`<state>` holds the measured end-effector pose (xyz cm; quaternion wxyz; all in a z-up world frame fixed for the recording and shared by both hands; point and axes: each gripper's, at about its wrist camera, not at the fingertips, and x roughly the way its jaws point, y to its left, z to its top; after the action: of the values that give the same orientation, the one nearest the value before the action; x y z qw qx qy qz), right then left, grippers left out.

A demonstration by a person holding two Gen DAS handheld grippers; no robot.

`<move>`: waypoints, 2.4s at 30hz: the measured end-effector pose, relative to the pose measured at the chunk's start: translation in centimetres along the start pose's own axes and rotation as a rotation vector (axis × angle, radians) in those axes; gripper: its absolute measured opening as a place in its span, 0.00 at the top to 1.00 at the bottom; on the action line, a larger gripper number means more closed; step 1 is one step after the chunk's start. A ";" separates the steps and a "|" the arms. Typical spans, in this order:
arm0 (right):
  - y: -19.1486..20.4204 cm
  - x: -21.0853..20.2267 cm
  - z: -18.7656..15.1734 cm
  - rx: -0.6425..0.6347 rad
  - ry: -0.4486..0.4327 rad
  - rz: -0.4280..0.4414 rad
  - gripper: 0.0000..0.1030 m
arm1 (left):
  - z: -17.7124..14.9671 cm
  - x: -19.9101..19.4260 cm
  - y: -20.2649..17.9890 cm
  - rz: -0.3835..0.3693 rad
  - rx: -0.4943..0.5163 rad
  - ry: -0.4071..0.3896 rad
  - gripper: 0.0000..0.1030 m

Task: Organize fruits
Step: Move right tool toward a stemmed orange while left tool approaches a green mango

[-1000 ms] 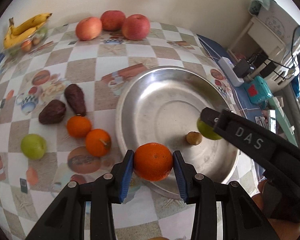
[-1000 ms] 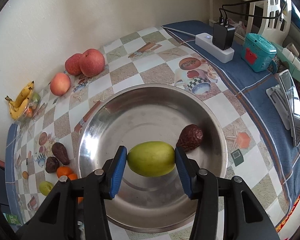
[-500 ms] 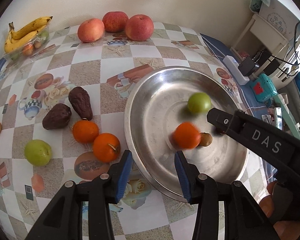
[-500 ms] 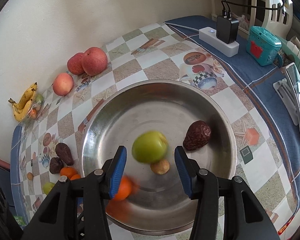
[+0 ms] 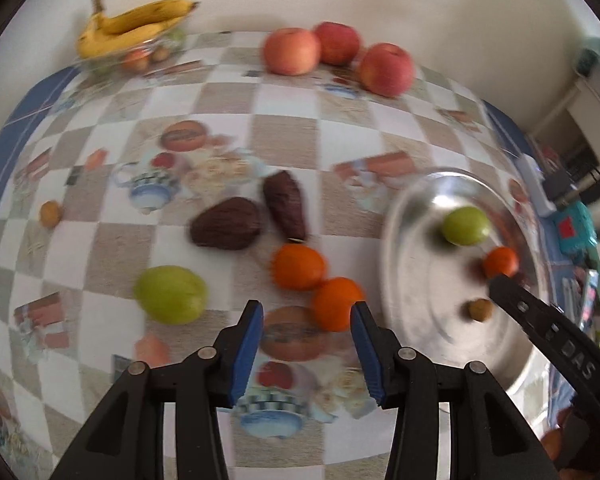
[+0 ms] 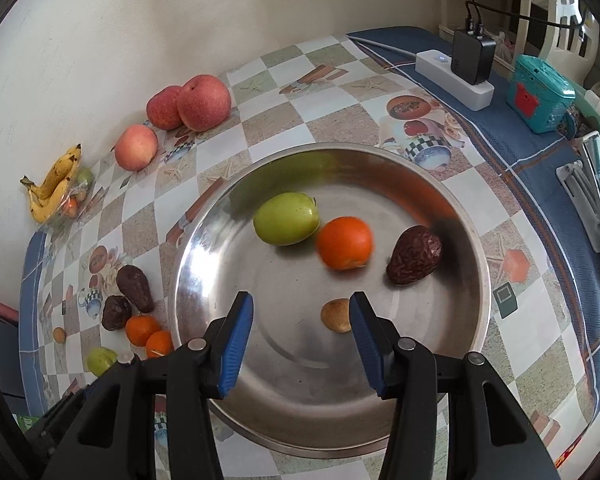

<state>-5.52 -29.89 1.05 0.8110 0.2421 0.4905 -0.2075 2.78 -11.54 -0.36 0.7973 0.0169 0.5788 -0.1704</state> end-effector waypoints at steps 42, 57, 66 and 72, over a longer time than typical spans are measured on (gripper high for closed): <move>11.1 0.7 -3.5 -0.349 0.029 -0.002 0.09 | 0.3 -0.4 13.2 0.131 -0.325 0.048 0.00; 10.7 0.9 -3.7 -0.381 0.047 0.038 0.09 | 0.7 0.4 11.8 0.076 -0.278 0.019 0.00; 11.8 1.6 -3.6 -0.388 0.056 0.079 0.31 | 1.7 1.0 11.2 0.032 -0.247 0.025 0.00; 13.3 2.2 -3.9 -0.452 0.068 0.081 0.44 | 1.5 1.7 10.7 0.030 -0.243 0.052 0.00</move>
<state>0.36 -17.19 0.02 0.8353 0.0805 0.5414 -0.0511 7.71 -2.23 -3.32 0.7807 -0.0668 0.6153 -0.0863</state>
